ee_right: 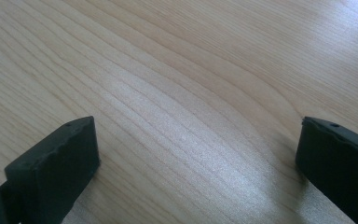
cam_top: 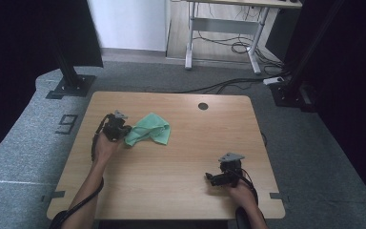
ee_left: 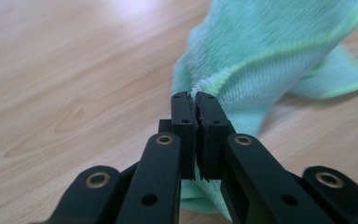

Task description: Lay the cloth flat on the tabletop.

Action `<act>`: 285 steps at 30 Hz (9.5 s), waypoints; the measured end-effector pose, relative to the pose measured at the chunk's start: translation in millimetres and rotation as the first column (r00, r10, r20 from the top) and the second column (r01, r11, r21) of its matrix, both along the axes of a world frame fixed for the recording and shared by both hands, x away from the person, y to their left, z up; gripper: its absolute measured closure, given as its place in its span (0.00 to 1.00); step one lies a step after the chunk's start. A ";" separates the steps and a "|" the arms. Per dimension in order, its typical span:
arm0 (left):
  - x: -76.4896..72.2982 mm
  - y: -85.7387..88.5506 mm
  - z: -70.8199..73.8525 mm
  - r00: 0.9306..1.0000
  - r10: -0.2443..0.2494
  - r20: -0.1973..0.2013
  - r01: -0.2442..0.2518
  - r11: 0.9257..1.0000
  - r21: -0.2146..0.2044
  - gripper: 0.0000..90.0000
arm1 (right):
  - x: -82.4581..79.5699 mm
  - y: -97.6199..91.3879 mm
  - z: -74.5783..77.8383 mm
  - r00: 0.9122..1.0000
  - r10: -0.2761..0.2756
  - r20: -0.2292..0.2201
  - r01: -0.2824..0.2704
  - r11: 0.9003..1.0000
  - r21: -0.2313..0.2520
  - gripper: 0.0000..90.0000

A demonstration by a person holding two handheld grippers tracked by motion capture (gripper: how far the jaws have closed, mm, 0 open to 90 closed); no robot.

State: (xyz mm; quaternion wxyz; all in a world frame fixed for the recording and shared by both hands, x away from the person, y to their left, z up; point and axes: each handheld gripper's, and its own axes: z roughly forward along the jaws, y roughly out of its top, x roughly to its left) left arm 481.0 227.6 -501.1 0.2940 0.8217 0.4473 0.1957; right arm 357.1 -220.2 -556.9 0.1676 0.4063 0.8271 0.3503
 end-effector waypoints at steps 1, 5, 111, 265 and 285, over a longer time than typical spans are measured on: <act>2.3 0.8 -5.1 1.000 0.006 -0.007 -0.006 1.000 0.015 0.96 | 0.0 0.0 0.0 1.000 0.000 0.000 0.000 1.000 0.000 0.00; 8.5 2.5 -24.1 0.999 0.012 -0.047 -0.009 0.998 0.056 0.96 | 0.1 -0.1 0.0 1.000 0.001 0.002 -0.001 1.000 -0.001 0.00; -47.7 -14.6 -1.9 0.993 -0.119 -0.012 0.118 0.991 -0.059 0.53 | 60.4 61.4 29.8 0.996 0.082 -0.045 -0.082 0.997 0.002 0.73; 36.0 -56.3 -13.5 0.997 0.059 0.043 -0.062 0.996 0.064 0.15 | 66.4 37.2 6.1 0.996 -0.092 -0.017 0.092 0.996 -0.003 0.13; 38.8 -62.0 -8.2 0.999 -0.024 0.041 0.022 0.999 0.043 0.15 | 66.9 37.6 5.7 0.996 -0.090 -0.018 0.090 0.996 0.000 0.12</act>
